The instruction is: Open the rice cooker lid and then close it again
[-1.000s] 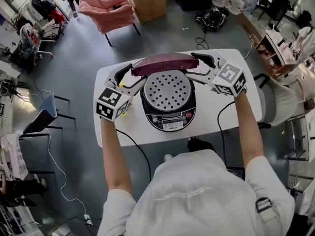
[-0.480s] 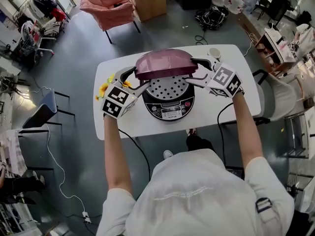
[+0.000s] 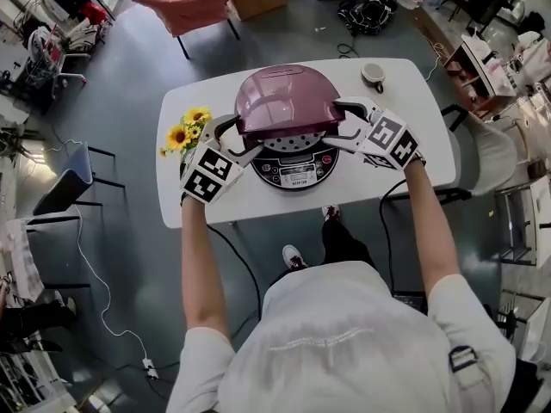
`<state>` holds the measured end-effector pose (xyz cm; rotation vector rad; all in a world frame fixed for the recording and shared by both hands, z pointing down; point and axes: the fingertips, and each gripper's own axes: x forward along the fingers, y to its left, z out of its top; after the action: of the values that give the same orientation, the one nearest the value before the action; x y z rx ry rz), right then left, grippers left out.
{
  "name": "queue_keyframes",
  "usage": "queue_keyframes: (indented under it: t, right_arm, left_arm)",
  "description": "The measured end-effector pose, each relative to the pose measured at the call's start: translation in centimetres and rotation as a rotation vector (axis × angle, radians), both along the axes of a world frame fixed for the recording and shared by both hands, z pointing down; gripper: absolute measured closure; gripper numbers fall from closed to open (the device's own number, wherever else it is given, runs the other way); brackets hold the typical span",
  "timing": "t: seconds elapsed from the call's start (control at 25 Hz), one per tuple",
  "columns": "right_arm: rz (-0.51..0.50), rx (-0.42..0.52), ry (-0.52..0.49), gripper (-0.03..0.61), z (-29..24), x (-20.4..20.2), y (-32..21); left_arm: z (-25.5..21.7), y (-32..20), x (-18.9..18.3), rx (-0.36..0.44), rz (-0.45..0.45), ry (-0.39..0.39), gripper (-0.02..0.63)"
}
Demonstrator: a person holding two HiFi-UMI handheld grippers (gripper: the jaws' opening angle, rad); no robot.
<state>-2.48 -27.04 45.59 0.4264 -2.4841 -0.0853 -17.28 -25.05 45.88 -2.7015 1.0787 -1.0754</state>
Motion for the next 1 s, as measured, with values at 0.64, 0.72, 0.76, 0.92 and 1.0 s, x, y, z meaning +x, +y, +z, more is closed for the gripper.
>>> queue_keyframes:
  t: [0.64,0.72,0.76,0.92,1.0]
  right_arm:
    - [0.009,-0.105,0.015,0.210,3.6,-0.1,2.3]
    - [0.002,-0.128,0.016,0.207,4.2,0.0,2.5]
    - [-0.003,-0.141,0.015,0.206,4.4,0.0,2.5]
    - [-0.017,-0.190,-0.016,0.193,4.6,0.0,2.7]
    - [-0.006,-0.213,-0.040,0.193,4.8,0.1,2.7]
  left_arm:
    - [3.6,2.0,0.3,-0.121,-0.010,0.010,0.284]
    - [4.3,2.1,0.5,-0.140,-0.008,0.012,0.279]
    - [4.5,2.1,0.5,-0.149,-0.009,0.015,0.279]
    - [4.7,2.0,0.5,-0.174,-0.033,0.057,0.279]
    - [4.9,2.0,0.5,-0.183,-0.050,0.082,0.279]
